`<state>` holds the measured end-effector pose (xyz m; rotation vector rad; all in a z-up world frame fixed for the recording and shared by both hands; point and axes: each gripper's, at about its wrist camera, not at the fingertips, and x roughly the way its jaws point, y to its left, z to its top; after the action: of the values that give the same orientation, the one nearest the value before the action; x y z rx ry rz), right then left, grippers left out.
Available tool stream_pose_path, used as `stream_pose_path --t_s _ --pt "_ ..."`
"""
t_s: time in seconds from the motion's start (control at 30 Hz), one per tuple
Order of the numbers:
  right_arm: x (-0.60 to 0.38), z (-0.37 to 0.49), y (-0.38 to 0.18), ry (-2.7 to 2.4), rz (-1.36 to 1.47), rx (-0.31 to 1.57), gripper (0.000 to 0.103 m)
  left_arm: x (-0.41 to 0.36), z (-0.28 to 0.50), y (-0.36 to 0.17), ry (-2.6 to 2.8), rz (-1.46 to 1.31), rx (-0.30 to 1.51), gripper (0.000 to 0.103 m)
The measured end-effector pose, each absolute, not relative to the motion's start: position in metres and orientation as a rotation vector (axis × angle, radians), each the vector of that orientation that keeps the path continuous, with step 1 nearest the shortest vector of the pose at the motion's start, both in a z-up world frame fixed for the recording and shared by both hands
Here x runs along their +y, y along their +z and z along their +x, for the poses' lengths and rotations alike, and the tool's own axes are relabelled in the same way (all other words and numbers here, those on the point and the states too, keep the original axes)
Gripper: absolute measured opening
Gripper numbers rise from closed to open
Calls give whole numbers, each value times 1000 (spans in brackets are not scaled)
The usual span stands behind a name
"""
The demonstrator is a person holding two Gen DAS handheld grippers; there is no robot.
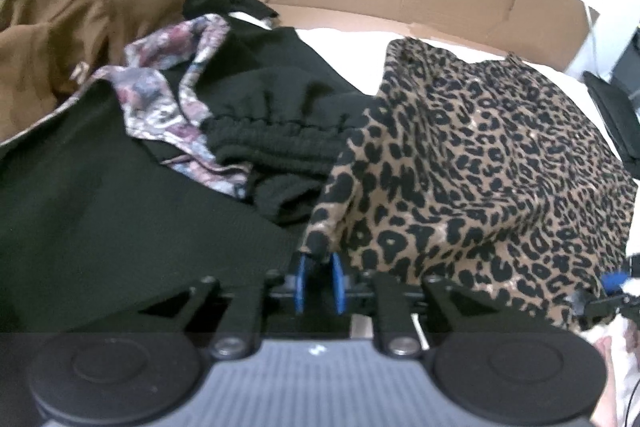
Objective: Fold clothes
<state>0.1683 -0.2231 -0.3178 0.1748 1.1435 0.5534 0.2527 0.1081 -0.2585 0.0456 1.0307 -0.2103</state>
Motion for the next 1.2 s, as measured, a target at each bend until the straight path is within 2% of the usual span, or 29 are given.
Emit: stream_pose_path --t_s 0.07,0.1,0.53,0.57,0.67,0.73,0.9,1.2 --pt "-219 166 -319 562 177 1145 17 110 249 -254 -201 37 1020 18" --pt "-216 164 -319 566 168 1137 7 110 247 -251 -199 34 1017 21" --pt "-196 160 -321 596 139 1168 6 81 241 -239 -236 31 976 23" --pt "-198 160 -321 596 149 1176 7 75 244 -239 -250 35 971 23" --pt "-209 161 -317 597 186 1194 18 60 255 -240 -285 39 953 23" --pt "-218 161 -312 592 216 1194 48 51 264 -241 -304 46 941 25" --pt "-251 171 -302 509 256 1154 50 25 289 -243 -357 86 914 33" --pt "-307 188 -286 359 318 1086 50 -13 337 -267 -429 126 929 33"
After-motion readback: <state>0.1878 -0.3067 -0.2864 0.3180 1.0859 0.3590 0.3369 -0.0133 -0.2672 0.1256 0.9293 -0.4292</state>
